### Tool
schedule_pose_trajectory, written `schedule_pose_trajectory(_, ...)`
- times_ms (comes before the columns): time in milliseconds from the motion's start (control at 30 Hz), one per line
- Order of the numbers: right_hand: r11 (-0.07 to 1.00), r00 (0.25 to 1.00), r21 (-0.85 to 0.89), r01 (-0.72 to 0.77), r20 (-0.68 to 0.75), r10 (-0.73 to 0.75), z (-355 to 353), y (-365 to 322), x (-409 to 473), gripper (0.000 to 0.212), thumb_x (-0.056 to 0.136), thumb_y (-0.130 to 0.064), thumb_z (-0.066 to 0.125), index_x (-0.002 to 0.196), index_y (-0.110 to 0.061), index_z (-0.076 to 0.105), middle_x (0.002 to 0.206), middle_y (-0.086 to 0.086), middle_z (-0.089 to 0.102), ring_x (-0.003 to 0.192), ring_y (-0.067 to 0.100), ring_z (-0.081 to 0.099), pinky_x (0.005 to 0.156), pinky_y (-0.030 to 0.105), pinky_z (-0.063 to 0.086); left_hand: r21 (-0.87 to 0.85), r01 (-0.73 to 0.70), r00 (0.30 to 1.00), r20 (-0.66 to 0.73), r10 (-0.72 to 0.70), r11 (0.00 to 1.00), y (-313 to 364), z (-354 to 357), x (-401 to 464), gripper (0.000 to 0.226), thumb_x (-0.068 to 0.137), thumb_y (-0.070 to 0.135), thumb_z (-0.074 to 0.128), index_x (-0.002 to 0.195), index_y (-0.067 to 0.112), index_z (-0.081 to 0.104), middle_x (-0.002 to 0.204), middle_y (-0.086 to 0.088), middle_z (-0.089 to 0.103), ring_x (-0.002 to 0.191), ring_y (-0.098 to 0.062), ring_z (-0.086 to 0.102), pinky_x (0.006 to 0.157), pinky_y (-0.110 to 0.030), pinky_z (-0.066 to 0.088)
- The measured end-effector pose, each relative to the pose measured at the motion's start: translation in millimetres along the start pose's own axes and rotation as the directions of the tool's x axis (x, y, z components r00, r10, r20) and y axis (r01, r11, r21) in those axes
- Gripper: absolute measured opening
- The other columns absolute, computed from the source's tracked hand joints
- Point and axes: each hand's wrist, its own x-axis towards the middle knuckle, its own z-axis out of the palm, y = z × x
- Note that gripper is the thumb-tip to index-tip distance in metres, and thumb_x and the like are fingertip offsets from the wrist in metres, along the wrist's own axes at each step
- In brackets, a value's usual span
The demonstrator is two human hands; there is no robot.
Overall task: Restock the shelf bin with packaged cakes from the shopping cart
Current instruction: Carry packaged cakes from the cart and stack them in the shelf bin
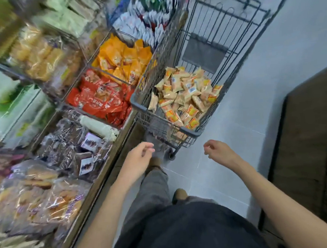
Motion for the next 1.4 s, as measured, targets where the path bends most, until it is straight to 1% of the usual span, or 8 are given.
schedule_pose_trajectory(267,0.976,0.970,0.115,-0.184,-0.141,0.199,-44.2,-6.9,72.4,0.015,0.091,-0.016,0.043,0.088,-0.011,0.057,0.091,0.012,0.063,0.088,0.030,0.061,0.071,0.029,0.042,0.107,-0.102,0.988,0.125,0.088,0.989,57.3,-1.9,139.8,0.022,0.098,0.019,0.043,0.115,0.017,0.057,0.110,0.003,0.064,0.101,-0.011,0.057,0.084,-0.025,0.043)
schedule_pose_trajectory(467,0.908,0.915,0.226,-0.353,-0.117,0.385,-42.5,-17.7,125.6,0.047,0.099,-0.036,0.039,0.129,0.000,0.045,0.119,0.022,0.059,0.108,0.034,0.056,0.082,0.035,0.039,0.428,-0.131,0.870,0.482,-0.103,0.894,56.8,17.2,262.2,0.031,0.099,0.025,0.041,0.124,0.013,0.052,0.124,-0.006,0.057,0.109,-0.019,0.054,0.080,-0.025,0.038)
schedule_pose_trajectory(667,0.890,0.840,0.180,-0.419,-0.294,0.455,-21.9,-15.2,147.1,0.021,0.100,-0.029,0.035,0.089,-0.011,0.041,0.080,0.008,0.053,0.072,0.029,0.048,0.060,0.034,0.032,0.616,-0.120,0.823,0.500,-0.269,0.778,19.5,51.4,341.5,0.030,0.094,0.018,0.042,0.120,0.007,0.053,0.120,-0.013,0.058,0.108,-0.027,0.054,0.079,-0.029,0.037)
schedule_pose_trajectory(800,0.900,0.834,0.203,-0.385,-0.341,0.434,-12.8,-12.1,148.8,0.021,0.100,-0.027,0.035,0.088,-0.011,0.043,0.075,0.008,0.055,0.067,0.029,0.047,0.058,0.035,0.034,0.536,-0.270,0.830,0.551,-0.089,0.800,1.4,84.0,366.2,0.031,0.087,0.010,0.051,0.117,0.003,0.053,0.111,-0.014,0.057,0.109,-0.030,0.052,0.084,-0.034,0.043)
schedule_pose_trajectory(1000,0.921,0.845,0.220,-0.322,-0.371,0.384,-9.8,-6.1,150.1,0.021,0.099,-0.025,0.038,0.084,-0.011,0.042,0.074,0.007,0.054,0.067,0.027,0.046,0.056,0.035,0.032,0.681,-0.600,0.744,0.668,-0.018,0.420,-17.2,134.9,385.1,0.071,0.083,0.013,0.063,0.144,0.014,0.026,0.144,-0.016,0.033,0.134,-0.035,0.028,0.109,-0.044,0.028)
schedule_pose_trajectory(1200,0.924,0.852,0.263,-0.277,-0.377,0.363,-9.3,-3.2,149.3,0.021,0.099,-0.026,0.039,0.084,-0.012,0.043,0.069,0.002,0.050,0.064,0.025,0.043,0.056,0.036,0.034,0.743,-0.663,0.746,0.666,0.000,0.094,-31.0,136.7,395.4,0.032,0.088,0.014,0.057,0.119,0.012,0.056,0.124,-0.012,0.053,0.120,-0.029,0.041,0.095,-0.039,0.036)
schedule_pose_trajectory(1267,0.913,0.847,0.288,-0.289,-0.368,0.384,-8.9,-4.2,149.2,0.020,0.099,-0.026,0.039,0.085,-0.013,0.044,0.068,0.000,0.049,0.064,0.024,0.044,0.053,0.035,0.032,0.751,-0.650,0.747,0.659,-0.081,0.114,-30.1,127.5,396.2,0.028,0.090,0.025,0.058,0.115,0.012,0.061,0.119,-0.010,0.056,0.115,-0.027,0.046,0.089,-0.037,0.040)
schedule_pose_trajectory(1400,0.875,0.805,0.329,-0.356,-0.368,0.466,-9.9,-10.8,145.2,0.027,0.099,-0.033,0.039,0.109,-0.012,0.053,0.098,0.004,0.061,0.089,0.026,0.056,0.068,0.036,0.043,0.768,-0.456,0.812,0.566,-0.143,0.451,-8.0,92.8,377.6,0.034,0.093,0.036,0.052,0.115,0.012,0.063,0.105,-0.010,0.063,0.097,-0.027,0.059,0.066,-0.030,0.041)
